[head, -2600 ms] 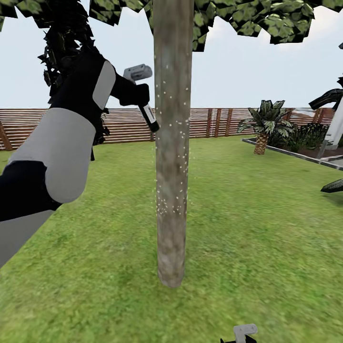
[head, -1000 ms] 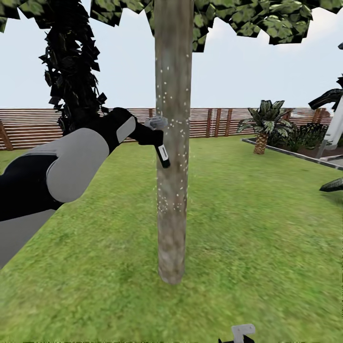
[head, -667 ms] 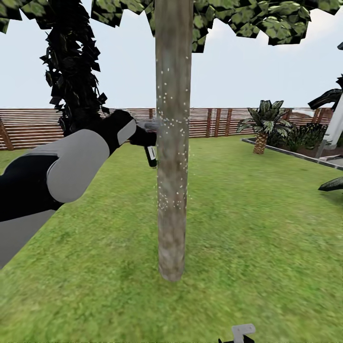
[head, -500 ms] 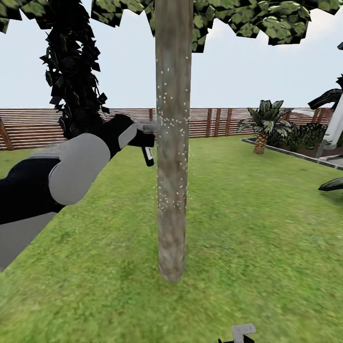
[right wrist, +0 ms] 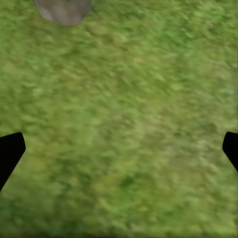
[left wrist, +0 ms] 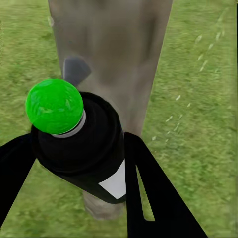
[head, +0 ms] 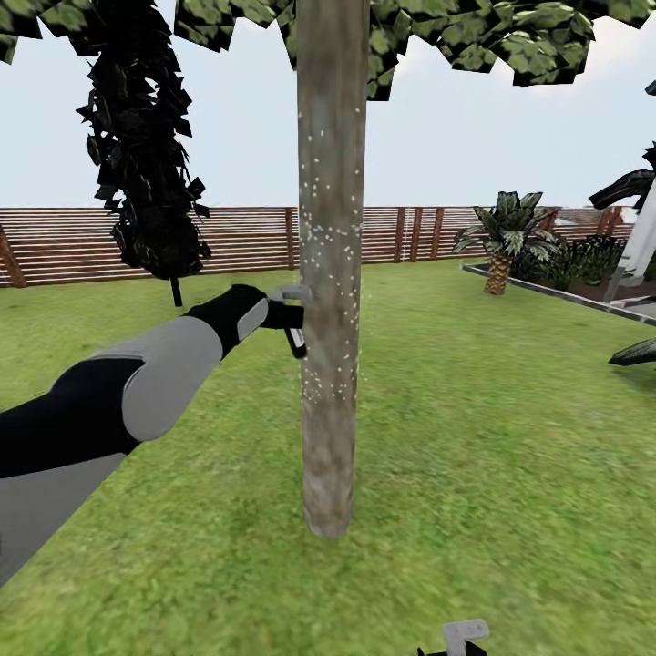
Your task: In the garden, pick up the pesticide atomizer on the floor and spray pesticide onto both trees until each tree trunk is fully covered.
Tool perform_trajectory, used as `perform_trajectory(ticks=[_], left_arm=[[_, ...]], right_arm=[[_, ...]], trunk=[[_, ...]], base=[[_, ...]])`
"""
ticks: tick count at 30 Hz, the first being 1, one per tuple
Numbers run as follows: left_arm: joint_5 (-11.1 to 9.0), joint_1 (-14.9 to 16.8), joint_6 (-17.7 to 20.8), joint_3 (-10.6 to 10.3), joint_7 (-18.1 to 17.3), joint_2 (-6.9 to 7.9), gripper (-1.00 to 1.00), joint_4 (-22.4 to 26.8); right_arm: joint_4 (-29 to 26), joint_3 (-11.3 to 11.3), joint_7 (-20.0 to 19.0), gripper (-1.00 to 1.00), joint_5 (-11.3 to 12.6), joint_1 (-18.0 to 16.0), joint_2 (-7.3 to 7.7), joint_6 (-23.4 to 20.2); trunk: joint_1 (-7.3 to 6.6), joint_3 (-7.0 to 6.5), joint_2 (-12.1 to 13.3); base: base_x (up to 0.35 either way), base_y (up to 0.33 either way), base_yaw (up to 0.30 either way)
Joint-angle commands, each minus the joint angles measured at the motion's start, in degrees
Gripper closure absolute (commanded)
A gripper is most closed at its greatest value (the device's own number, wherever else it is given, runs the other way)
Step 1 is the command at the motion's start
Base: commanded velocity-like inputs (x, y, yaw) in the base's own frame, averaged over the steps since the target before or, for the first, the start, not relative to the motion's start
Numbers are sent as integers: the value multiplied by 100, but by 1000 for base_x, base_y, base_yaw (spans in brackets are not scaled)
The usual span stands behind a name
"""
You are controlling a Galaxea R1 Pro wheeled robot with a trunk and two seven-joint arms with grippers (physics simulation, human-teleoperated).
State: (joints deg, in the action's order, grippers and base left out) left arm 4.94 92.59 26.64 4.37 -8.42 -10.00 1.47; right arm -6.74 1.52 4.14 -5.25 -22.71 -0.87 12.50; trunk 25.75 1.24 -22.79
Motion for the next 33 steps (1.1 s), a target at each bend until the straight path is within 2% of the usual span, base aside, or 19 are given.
perform_trajectory(ticks=[1, 7, 11, 14, 17, 19, 21, 22, 24, 27, 31, 33], left_arm=[[52, -16, -39, 46, -18, 0, 100, 11], [44, -195, -570, 46, -24, 0, 100, 11], [26, -211, -667, 39, -317, 0, 100, 36], [-189, -214, -686, 61, -448, 0, 100, 73], [-517, -225, -700, 96, -498, 0, 100, 31], [-562, -321, -702, 102, -505, 0, 100, 23], [-589, -499, -765, 102, -509, 0, 100, 19], [-601, -715, -957, 101, -511, 0, 100, 17], [-605, -917, -1139, 100, -511, 0, 100, 14], [-608, -1181, -1246, 99, -516, 0, 100, 12], [-608, -1356, -1276, 99, -518, 0, 100, 12], [-608, -1566, -1347, 99, -518, 0, 100, 13]], right_arm=[[6, 11, 40, -100, -55, -6, -1, 12], [21, -17, 10, -100, -7, -6, -1, 14], [630, -23, 5, -100, -2, -6, 0, 20], [826, -24, -5, -100, -9, -6, -1, 17], [881, -27, -2, -100, -14, -6, -1, 16], [887, -25, -1, -100, -17, -6, -1, 16], [891, -26, -1, -100, -18, -6, -1, 15], [894, -26, -1, -100, -19, -6, -1, 15], [896, -25, -1, -100, -19, -6, -1, 15], [894, -21, -1, -100, -20, -6, -1, 15], [899, -20, -1, -100, -20, -6, -1, 14], [901, -20, -1, -100, -20, -6, -1, 13]], trunk=[[3, 13, -13], [3, 13, -13], [3, 13, -13], [3, 13, -13], [3, 13, -13], [3, 13, -13], [3, 13, -13], [3, 13, -13], [3, 13, -13], [3, 13, -13], [3, 13, -13], [3, 13, -13]], base=[[0, 0, 0], [0, 0, 0], [0, 0, 0], [0, 0, 0], [0, 0, 0], [0, 0, 0], [0, 0, 0], [0, 0, 0], [0, 0, 0], [0, 0, 0], [0, 0, 0], [0, 0, 0]])
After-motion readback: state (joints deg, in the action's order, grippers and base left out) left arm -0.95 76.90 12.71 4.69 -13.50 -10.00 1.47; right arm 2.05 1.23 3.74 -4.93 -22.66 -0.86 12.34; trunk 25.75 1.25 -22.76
